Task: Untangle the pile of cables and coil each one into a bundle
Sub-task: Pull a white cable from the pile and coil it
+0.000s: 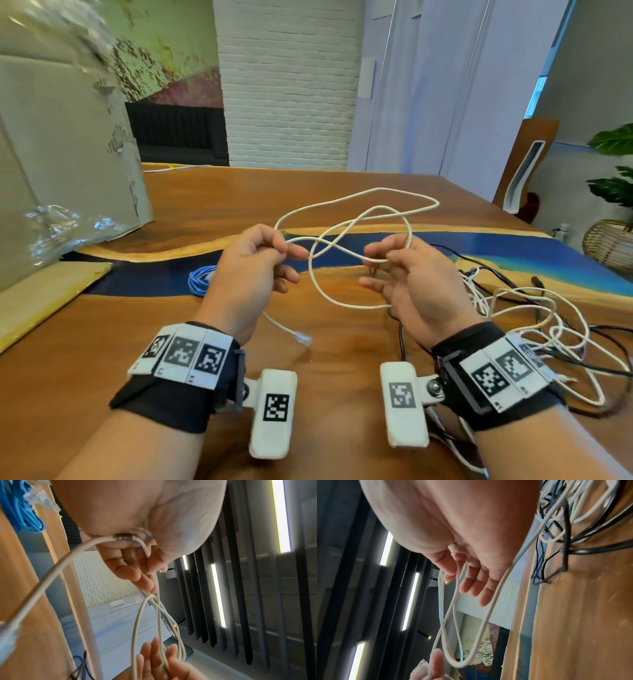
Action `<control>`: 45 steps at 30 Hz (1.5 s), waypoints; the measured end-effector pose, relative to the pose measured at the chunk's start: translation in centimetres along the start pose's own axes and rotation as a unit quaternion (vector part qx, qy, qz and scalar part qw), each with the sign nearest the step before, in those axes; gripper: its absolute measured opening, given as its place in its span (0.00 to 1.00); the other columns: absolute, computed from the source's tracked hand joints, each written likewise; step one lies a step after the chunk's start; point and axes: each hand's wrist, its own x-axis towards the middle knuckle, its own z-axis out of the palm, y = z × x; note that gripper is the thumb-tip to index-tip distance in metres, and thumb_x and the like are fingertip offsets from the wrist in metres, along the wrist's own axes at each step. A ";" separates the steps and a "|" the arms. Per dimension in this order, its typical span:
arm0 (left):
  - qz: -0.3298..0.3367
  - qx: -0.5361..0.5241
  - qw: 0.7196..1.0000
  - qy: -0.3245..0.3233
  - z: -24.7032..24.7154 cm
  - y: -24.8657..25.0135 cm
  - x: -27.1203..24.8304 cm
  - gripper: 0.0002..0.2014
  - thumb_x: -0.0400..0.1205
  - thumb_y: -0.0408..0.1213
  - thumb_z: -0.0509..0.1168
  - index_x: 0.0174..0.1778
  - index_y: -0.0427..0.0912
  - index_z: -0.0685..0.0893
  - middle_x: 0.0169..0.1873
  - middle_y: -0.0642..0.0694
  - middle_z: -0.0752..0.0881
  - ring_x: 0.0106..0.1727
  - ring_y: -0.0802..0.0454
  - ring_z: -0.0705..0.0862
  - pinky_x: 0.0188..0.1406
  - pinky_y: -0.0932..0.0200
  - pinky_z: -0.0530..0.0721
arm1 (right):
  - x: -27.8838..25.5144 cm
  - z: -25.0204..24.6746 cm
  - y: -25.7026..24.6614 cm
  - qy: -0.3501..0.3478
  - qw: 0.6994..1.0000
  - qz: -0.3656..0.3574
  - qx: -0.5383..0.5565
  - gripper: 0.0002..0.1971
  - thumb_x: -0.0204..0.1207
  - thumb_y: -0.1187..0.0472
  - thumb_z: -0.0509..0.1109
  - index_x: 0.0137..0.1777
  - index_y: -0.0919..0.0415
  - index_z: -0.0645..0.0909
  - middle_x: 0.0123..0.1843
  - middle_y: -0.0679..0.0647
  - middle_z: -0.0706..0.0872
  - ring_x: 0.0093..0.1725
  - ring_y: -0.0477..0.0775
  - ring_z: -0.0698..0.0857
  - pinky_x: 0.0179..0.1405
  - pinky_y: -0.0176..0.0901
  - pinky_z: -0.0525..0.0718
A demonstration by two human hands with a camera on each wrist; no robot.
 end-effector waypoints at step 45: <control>0.056 0.116 0.990 -0.061 0.8 -0.9 -0.2 0.12 0.91 0.42 0.61 0.43 0.43 0.81 0.30 0.49 0.79 0.35 0.50 0.77 0.38 0.51 0.80 | 0.3 0.4 -0.6 0.066 0.957 0.008 0.282 0.28 0.82 0.60 0.72 0.80 0.62 0.70 0.61 0.65 0.91 0.57 0.62 0.94 0.50 0.56 0.93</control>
